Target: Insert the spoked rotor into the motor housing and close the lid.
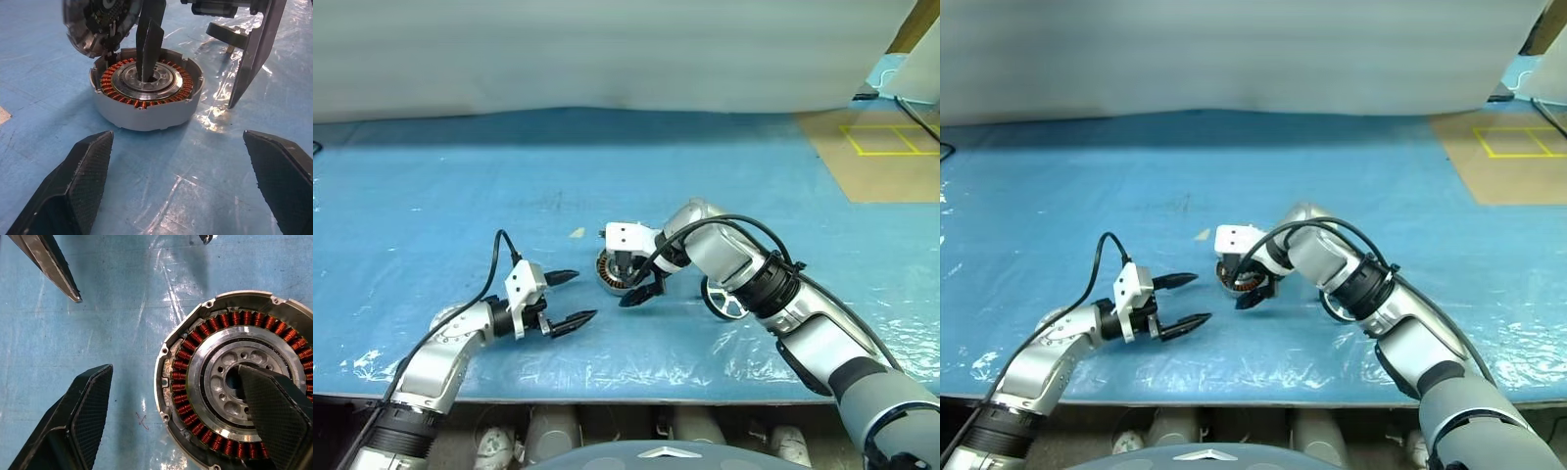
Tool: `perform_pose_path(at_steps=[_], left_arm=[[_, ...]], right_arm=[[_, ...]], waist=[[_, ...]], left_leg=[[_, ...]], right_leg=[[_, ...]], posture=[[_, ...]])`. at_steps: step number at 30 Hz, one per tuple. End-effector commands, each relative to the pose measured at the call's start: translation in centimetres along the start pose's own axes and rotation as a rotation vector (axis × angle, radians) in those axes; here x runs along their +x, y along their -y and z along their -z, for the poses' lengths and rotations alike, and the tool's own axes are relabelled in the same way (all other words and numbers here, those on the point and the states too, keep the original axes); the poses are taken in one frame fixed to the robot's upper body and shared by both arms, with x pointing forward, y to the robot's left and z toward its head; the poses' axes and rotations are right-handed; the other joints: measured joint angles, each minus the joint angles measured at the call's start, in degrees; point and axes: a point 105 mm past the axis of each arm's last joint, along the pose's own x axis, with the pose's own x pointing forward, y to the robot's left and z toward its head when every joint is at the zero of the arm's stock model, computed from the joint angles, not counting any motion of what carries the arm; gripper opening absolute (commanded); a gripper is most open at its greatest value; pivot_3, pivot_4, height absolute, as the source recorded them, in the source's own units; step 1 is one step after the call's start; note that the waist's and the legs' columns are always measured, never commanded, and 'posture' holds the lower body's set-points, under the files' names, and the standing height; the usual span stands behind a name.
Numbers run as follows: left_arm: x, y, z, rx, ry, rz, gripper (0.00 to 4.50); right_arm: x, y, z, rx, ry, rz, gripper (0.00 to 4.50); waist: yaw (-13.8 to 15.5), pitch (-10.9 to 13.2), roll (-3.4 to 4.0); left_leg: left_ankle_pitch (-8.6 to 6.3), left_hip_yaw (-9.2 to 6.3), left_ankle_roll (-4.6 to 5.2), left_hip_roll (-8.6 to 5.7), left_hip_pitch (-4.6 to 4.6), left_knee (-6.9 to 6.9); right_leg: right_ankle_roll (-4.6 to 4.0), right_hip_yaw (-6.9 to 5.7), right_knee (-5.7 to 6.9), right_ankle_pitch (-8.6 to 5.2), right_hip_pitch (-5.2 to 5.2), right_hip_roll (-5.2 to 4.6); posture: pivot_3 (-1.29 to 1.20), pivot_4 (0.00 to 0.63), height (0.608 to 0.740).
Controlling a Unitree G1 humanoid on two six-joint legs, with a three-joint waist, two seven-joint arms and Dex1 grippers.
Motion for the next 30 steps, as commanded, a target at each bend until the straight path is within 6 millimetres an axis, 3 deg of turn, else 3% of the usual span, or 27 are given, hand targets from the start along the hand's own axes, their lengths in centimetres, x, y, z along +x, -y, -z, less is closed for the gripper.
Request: perform_pose_path(at_steps=[1, 8, 12, 25, 30], left_arm=[[0.1, -0.4, -0.9, 0.044, 0.023, -0.003, 4.50], [0.3, -0.8, -1.2, 0.060, 0.020, 0.009, 4.50], [0.1, -1.4, -1.5, 0.066, 0.018, 0.012, 4.50], [0.3, -1.8, -1.2, 0.077, 0.025, 0.019, 4.50], [0.3, -1.5, -1.0, 0.075, 0.023, 0.030, 4.50]], right_arm=[[-1.2, 0.4, 0.1, 0.021, 0.012, 0.017, 4.34], [-2.7, 0.6, -0.7, -0.115, 0.053, 0.070, 4.34], [-5.1, -0.2, -1.5, -0.189, 0.105, 0.050, 4.34], [-8.8, -3.6, 0.1, -0.056, 0.211, -0.058, 4.34], [-9.6, -4.3, 2.7, -0.021, 0.259, 0.035, 4.34]], waist=[[0.02, 0.00, 0.00], [0.25, 0.03, 0.03], [0.28, 0.14, 0.11], [0.97, 0.14, 0.12], [1.72, 0.14, 0.11]], left_leg=[[0.01, 0.02, -0.01, 0.00, -0.27, 0.00], [0.13, 0.15, -0.22, 0.00, -0.75, 0.00], [0.13, 0.15, -0.22, 0.01, -0.75, 0.01], [0.11, 0.15, -0.18, 0.01, -0.74, 0.02], [0.11, 0.17, -0.18, 0.02, -0.74, 0.00]], right_leg=[[-0.22, -0.03, 0.00, 0.13, -0.23, 0.00], [-0.47, -0.14, -0.12, 0.28, -0.53, 0.01], [-0.47, -0.14, -0.10, 0.28, -0.55, 0.01], [-0.47, -0.13, -0.12, 0.28, -0.54, 0.02], [-0.47, -0.14, -0.21, 0.28, -0.51, 0.02]], posture=[[0.00, 0.150, 0.740], [0.00, 0.150, 0.740], [0.00, 0.150, 0.740], [0.00, 0.150, 0.740], [0.00, 0.150, 0.740]])
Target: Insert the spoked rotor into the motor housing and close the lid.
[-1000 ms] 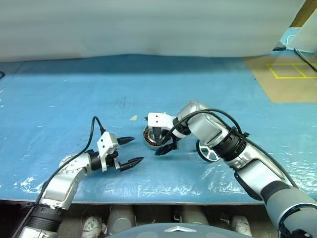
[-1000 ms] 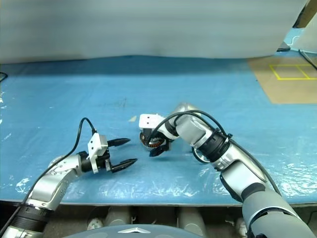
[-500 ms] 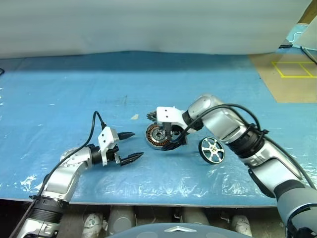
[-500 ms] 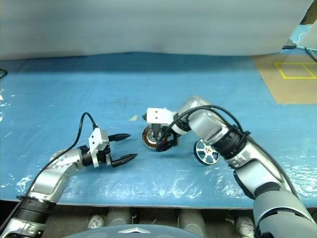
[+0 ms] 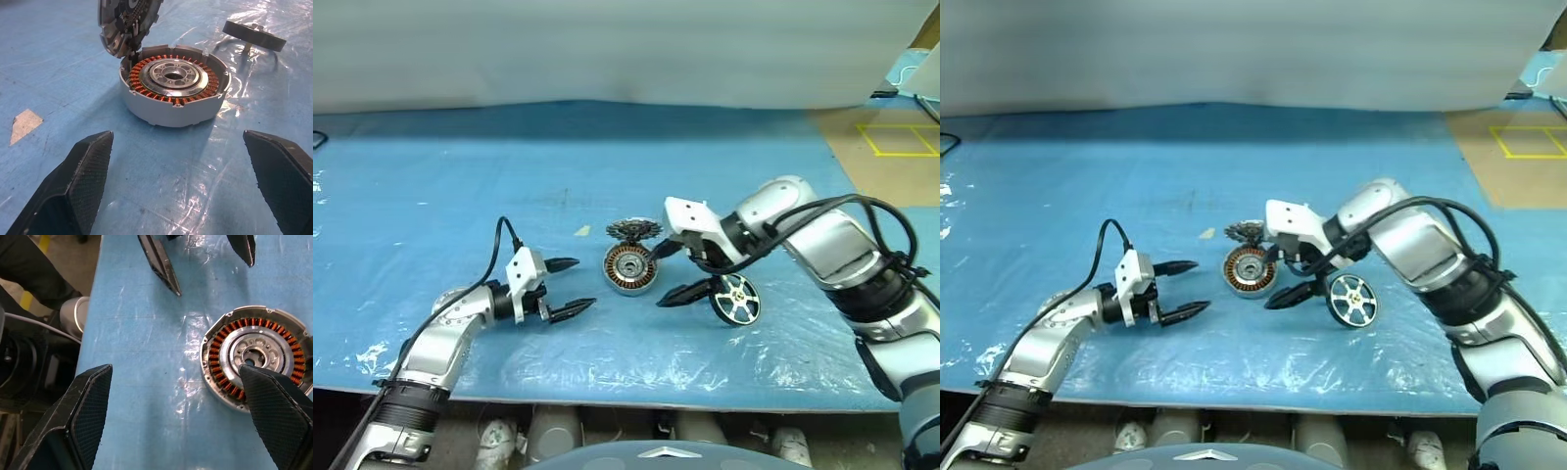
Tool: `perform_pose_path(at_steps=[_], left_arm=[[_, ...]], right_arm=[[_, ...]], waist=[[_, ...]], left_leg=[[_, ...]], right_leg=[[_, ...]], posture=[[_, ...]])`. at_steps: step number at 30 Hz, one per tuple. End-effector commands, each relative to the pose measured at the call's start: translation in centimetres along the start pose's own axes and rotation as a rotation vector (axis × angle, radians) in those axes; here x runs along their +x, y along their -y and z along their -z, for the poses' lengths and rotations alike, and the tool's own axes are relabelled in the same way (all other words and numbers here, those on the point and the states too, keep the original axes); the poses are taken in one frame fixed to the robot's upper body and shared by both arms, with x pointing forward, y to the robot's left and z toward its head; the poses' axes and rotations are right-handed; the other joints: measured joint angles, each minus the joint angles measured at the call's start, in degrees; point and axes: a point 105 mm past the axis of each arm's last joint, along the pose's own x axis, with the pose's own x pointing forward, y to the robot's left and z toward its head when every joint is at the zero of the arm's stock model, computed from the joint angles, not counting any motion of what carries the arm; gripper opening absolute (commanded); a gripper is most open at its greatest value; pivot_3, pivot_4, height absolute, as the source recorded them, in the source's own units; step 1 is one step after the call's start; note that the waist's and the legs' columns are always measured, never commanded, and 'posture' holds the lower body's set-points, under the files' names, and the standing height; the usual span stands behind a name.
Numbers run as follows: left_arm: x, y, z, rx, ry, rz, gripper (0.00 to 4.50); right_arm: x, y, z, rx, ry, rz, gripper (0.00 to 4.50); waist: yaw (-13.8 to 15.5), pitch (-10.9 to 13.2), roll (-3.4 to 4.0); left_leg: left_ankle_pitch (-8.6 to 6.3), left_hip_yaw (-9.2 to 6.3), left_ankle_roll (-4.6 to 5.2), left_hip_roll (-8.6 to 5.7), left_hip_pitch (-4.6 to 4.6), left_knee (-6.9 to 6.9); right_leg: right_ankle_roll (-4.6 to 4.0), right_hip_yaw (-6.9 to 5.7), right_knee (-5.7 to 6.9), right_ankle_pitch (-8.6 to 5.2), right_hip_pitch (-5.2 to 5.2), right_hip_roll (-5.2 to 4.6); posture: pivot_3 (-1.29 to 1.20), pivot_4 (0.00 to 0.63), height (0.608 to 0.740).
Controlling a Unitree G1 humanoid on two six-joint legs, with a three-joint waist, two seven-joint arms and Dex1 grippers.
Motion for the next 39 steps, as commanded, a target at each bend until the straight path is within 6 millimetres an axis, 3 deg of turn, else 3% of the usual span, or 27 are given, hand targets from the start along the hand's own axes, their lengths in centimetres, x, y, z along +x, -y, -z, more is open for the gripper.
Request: perform_pose_path(at_steps=[1, 3, 11, 18, 25, 31, 39], left_arm=[[-0.1, 0.1, -0.6, 0.028, 0.018, 0.007, 4.50], [-0.1, 0.1, -0.7, 0.030, 0.021, 0.006, 4.50], [-0.2, -0.6, -1.6, 0.036, 0.040, 0.009, 4.50], [0.3, -1.1, -2.1, 0.060, 0.039, 0.026, 4.50], [0.2, -0.8, -2.3, 0.066, 0.035, 0.034, 4.50], [-0.1, -0.6, -2.4, 0.061, 0.036, 0.027, 4.50], [-0.4, -0.3, -2.5, 0.057, 0.033, 0.026, 4.50]], right_arm=[[-1.0, 0.0, 0.8, -0.049, 0.063, 0.116, 4.34], [-1.4, 0.4, 2.2, -0.058, 0.080, 0.209, 4.34], [-3.6, 5.7, 5.5, 0.169, 0.213, 0.607, 4.34], [-1.8, 6.8, 6.7, 0.156, 0.173, 0.597, 4.34], [-0.1, 8.9, 6.6, 0.112, 0.152, 0.595, 4.34], [1.7, 9.4, 6.7, 0.086, 0.133, 0.551, 4.34], [1.3, 8.7, 6.4, 0.080, 0.161, 0.528, 4.34]], waist=[[0.19, 0.00, 0.00], [0.25, 0.00, 0.00], [-0.32, 0.01, 0.01], [-0.36, 0.01, 0.02], [-0.39, 0.02, 0.03], [-0.35, 0.02, 0.03], [-0.32, 0.02, 0.04]], left_leg=[[0.00, 0.01, 0.00, -0.01, 0.00, -0.01], [0.00, 0.02, 0.00, -0.01, -0.01, -0.01], [-0.01, 0.01, 0.03, -0.02, 0.05, 0.02], [0.02, 0.07, -0.03, -0.01, -0.09, -0.04], [0.01, 0.15, -0.02, -0.01, -0.11, 0.00], [0.02, 0.16, -0.03, 0.00, -0.17, 0.02], [0.00, 0.13, 0.01, 0.01, -0.22, 0.13]], right_leg=[[0.00, 0.00, -0.04, 0.00, 0.02, 0.00], [0.01, 0.00, -0.07, 0.00, 0.01, 0.00], [0.07, -0.01, -0.05, 0.00, 0.02, 0.00], [0.03, -0.10, -0.19, 0.02, 0.00, 0.00], [0.01, -0.13, -0.12, 0.03, -0.01, 0.00], [0.01, -0.19, -0.13, 0.03, -0.01, 0.00], [0.00, -0.24, -0.08, 0.03, 0.00, -0.01]], posture=[[0.00, 0.150, 0.740], [0.00, 0.150, 0.740], [0.00, 0.150, 0.740], [0.00, 0.150, 0.740], [0.00, 0.150, 0.740], [0.00, 0.150, 0.740], [0.00, 0.150, 0.740]])
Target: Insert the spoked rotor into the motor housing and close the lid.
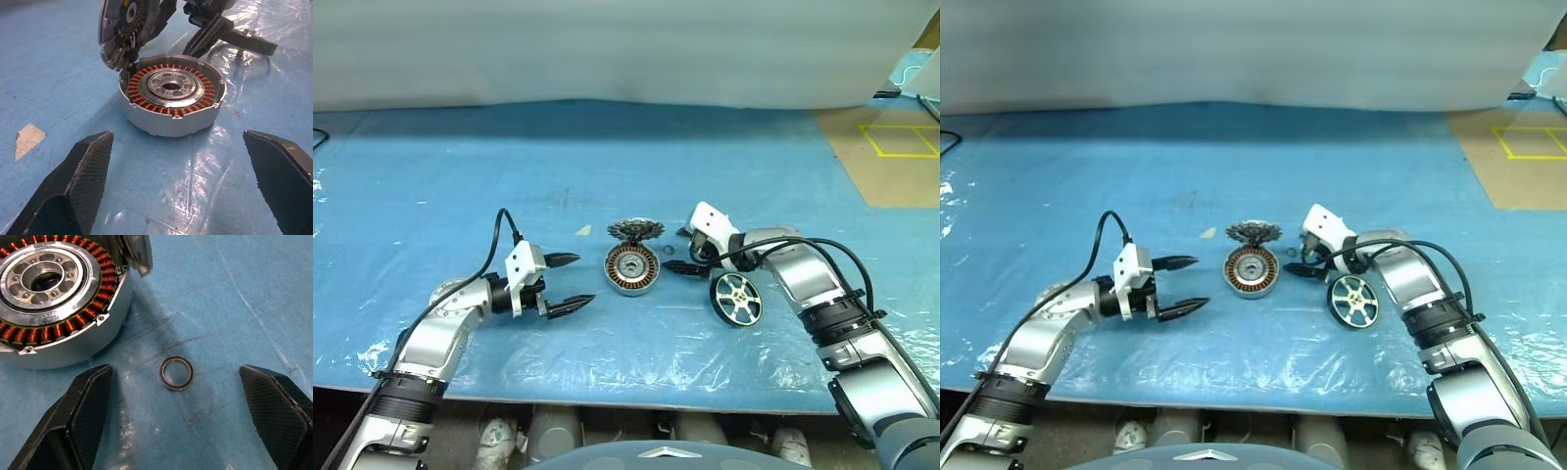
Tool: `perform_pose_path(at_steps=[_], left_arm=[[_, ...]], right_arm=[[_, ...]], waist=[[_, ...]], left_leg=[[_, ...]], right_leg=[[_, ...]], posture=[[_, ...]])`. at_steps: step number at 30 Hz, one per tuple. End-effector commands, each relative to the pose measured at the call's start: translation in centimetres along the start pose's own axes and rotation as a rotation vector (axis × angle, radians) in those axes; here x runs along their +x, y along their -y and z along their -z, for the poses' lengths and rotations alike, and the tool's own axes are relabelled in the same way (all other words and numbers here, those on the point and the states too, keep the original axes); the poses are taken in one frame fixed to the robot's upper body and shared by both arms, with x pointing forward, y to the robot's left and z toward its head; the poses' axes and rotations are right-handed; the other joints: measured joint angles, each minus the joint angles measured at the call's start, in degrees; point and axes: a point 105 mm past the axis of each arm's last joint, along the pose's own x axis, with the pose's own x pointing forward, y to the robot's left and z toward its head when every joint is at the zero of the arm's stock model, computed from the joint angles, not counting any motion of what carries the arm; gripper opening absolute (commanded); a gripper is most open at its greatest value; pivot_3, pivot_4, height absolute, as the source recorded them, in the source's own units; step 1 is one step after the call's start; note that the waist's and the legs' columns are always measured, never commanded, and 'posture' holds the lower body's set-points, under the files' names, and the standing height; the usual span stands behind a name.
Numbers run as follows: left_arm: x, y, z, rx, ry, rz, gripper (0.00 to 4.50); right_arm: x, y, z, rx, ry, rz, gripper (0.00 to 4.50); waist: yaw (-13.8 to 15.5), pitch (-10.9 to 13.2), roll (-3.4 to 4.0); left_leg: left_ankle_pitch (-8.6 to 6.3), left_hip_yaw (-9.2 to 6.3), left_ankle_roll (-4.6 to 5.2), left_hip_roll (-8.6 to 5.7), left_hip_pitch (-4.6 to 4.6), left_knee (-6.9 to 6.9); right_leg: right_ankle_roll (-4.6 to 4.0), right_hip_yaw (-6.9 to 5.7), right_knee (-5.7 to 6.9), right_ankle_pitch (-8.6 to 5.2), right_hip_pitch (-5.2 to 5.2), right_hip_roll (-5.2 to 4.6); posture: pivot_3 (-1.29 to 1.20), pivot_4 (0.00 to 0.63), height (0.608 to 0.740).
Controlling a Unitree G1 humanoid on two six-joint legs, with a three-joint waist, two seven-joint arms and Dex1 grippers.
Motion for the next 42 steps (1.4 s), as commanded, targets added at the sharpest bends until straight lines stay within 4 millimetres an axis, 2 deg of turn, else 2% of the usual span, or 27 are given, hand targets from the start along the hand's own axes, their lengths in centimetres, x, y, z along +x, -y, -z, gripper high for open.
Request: perform_pose_path(at_steps=[1, 8, 17, 22, 29, 36, 42], left_arm=[[-0.3, 0.0, -1.1, 0.023, 0.030, -0.013, 4.50], [0.1, 0.1, -1.3, 0.023, 0.038, -0.004, 4.50], [0.3, -0.4, -1.8, 0.039, 0.045, -0.008, 4.50], [0.4, 0.2, -1.6, 0.029, 0.044, 0.008, 4.50], [0.2, 0.0, -1.6, 0.037, 0.032, -0.001, 4.50], [0.4, 0.0, -1.6, 0.045, 0.034, -0.002, 4.50], [0.4, -0.1, -1.5, 0.048, 0.035, -0.015, 4.50]], right_arm=[[-1.1, 0.2, -0.8, -0.031, 0.041, 0.005, 4.34], [-1.6, 0.3, -0.3, -0.013, 0.038, 0.010, 4.34], [-1.7, 0.3, 0.5, -0.074, -0.004, 0.008, 4.34], [-1.6, -0.2, 0.8, -0.118, -0.021, -0.002, 4.34], [-0.8, 0.1, 1.5, -0.140, -0.047, 0.023, 4.34], [0.7, 1.2, 1.1, -0.151, -0.044, 0.058, 4.34], [1.2, 1.2, 1.3, -0.195, -0.067, 0.053, 4.34]], waist=[[0.01, 0.00, 0.00], [-0.07, 0.00, 0.00], [-0.01, 0.00, 0.00], [-0.02, 0.00, 0.00], [-0.06, 0.00, 0.00], [-0.20, 0.00, 0.00], [-0.17, 0.00, 0.00]], left_leg=[[0.00, 0.00, 0.00, 0.00, 0.00, 0.00], [-0.01, -0.01, 0.01, 0.00, 0.00, 0.00], [-0.01, -0.01, 0.01, 0.00, 0.00, 0.00], [-0.02, -0.01, 0.03, 0.00, 0.00, 0.01], [-0.09, -0.01, 0.15, 0.00, 0.00, 0.01], [-0.09, 0.00, 0.16, 0.00, 0.07, 0.07], [-0.09, 0.00, 0.16, 0.00, 0.07, 0.09]], right_leg=[[0.00, 0.00, 0.00, 0.00, 0.00, 0.00], [0.00, 0.00, 0.00, 0.00, 0.00, 0.00], [0.00, 0.00, 0.00, 0.00, 0.00, 0.00], [0.00, -0.01, 0.01, 0.00, 0.00, 0.00], [0.00, 0.00, 0.01, 0.00, 0.00, 0.00], [-0.01, 0.01, 0.13, 0.00, 0.01, 0.00], [-0.01, 0.02, 0.14, 0.00, 0.02, 0.00]], posture=[[0.00, 0.150, 0.740], [0.00, 0.150, 0.740], [0.00, 0.150, 0.740], [0.00, 0.150, 0.740], [0.00, 0.150, 0.740], [0.00, 0.150, 0.740], [0.00, 0.150, 0.740]])
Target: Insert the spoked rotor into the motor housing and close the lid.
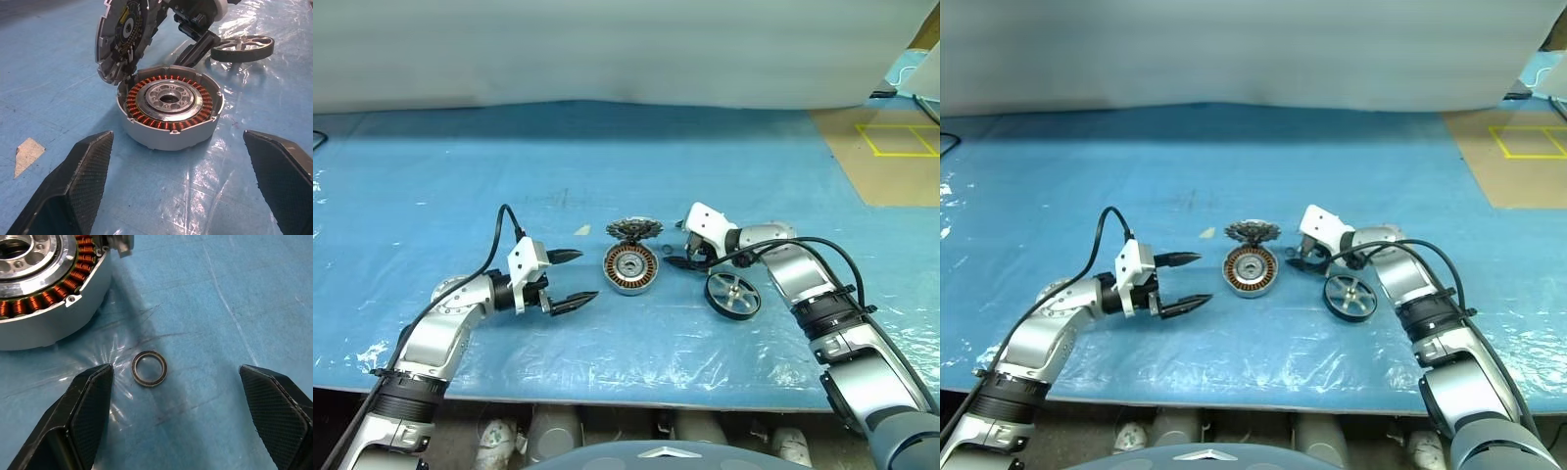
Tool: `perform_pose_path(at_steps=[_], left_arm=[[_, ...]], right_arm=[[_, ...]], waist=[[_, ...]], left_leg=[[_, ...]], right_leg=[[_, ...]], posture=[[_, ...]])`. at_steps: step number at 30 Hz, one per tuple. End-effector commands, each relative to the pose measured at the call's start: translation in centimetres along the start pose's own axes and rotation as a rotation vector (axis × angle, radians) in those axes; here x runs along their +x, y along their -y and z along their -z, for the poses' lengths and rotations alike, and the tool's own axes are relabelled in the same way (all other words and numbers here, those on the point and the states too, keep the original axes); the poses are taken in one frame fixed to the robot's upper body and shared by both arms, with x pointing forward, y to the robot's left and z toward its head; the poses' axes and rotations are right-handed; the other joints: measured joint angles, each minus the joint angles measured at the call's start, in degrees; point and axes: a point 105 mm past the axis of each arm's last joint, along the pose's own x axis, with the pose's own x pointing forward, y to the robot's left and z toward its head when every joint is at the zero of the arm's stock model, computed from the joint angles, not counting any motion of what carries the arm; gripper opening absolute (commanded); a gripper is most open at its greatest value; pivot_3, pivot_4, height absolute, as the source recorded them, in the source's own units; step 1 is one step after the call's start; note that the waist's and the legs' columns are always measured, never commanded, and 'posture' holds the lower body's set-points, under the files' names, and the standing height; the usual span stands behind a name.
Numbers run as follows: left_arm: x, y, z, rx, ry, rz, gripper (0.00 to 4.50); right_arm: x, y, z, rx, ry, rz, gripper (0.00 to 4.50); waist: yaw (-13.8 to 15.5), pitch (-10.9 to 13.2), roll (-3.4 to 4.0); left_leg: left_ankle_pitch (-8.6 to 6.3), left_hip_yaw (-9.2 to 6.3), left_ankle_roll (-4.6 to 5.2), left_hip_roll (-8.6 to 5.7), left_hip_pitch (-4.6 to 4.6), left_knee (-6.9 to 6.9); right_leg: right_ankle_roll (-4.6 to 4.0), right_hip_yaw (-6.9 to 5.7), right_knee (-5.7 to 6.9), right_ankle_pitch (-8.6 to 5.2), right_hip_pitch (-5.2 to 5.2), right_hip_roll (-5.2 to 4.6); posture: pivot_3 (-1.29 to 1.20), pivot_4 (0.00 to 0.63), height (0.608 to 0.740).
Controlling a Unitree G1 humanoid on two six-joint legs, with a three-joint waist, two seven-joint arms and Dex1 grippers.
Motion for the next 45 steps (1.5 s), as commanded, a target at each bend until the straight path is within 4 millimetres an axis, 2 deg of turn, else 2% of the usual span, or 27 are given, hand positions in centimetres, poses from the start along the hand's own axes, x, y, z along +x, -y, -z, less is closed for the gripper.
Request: perform_pose_path(at_steps=[1, 12, 15, 17, 24, 32, 40, 45], left_arm=[[0.0, -0.1, -0.9, 0.038, 0.029, -0.008, 4.50], [0.1, 0.1, -0.4, 0.034, 0.031, -0.011, 4.50], [0.2, 0.0, -0.5, 0.037, 0.030, -0.007, 4.50], [0.2, 0.0, -0.5, 0.039, 0.029, -0.006, 4.50], [0.2, -0.1, -0.5, 0.038, 0.028, -0.001, 4.50], [0.3, 0.0, -0.6, 0.038, 0.032, 0.006, 4.50], [0.3, 0.0, -0.7, 0.039, 0.034, 0.006, 4.50], [0.2, 0.0, -0.8, 0.041, 0.032, 0.009, 4.50]], right_arm=[[0.2, -0.3, 0.8, -0.029, -0.038, -0.010, 4.34], [0.2, -0.6, 1.6, -0.006, -0.066, -0.026, 4.34], [0.3, -0.7, 1.9, 0.002, -0.082, -0.031, 3.76], [0.2, -0.8, 2.1, 0.016, -0.088, -0.039, 3.16], [-0.3, -0.8, 2.4, 0.037, -0.099, -0.046, 0.67], [-0.7, -0.6, 2.1, 0.038, -0.098, -0.046, 0.60], [-2.7, -0.9, -0.6, 0.069, 0.032, -0.047, 0.60], [-4.4, -2.1, -2.5, 0.117, 0.109, -0.100, 0.60]], waist=[[0.01, 0.00, 0.00], [0.11, 0.00, 0.00], [0.10, 0.00, 0.00], [0.09, 0.00, 0.00], [0.16, 0.00, 0.00], [0.20, 0.00, 0.00], [0.23, 0.00, 0.00], [0.14, 0.02, 0.02]], left_leg=[[0.00, 0.00, 0.00, 0.00, 0.00, 0.00], [0.00, 0.00, 0.00, 0.00, 0.00, 0.00], [0.00, 0.00, 0.00, 0.00, 0.01, 0.00], [0.00, 0.00, 0.01, 0.00, 0.08, 0.00], [-0.01, -0.01, 0.01, -0.02, 0.18, 0.01], [-0.01, 0.00, 0.01, -0.02, 0.17, -0.03], [-0.01, -0.01, 0.01, -0.01, 0.01, -0.12], [-0.01, -0.01, 0.01, 0.00, -0.12, -0.19]], right_leg=[[0.00, -0.01, 0.00, 0.00, 0.00, 0.00], [0.00, 0.00, 0.00, 0.00, 0.01, 0.00], [0.00, 0.00, 0.00, 0.00, 0.02, 0.00], [0.00, 0.00, 0.00, 0.00, 0.07, 0.00], [0.01, 0.04, 0.00, -0.01, 0.18, -0.02], [0.01, 0.03, -0.04, -0.01, 0.18, -0.01], [0.01, 0.00, -0.20, -0.01, 0.07, 0.00], [0.01, -0.03, -0.29, -0.01, -0.04, 0.01]], posture=[[0.00, 0.150, 0.740], [0.00, 0.150, 0.740], [0.00, 0.150, 0.740], [0.00, 0.150, 0.740], [0.00, 0.150, 0.740], [0.00, 0.150, 0.740], [0.00, 0.150, 0.740], [0.00, 0.150, 0.740]])
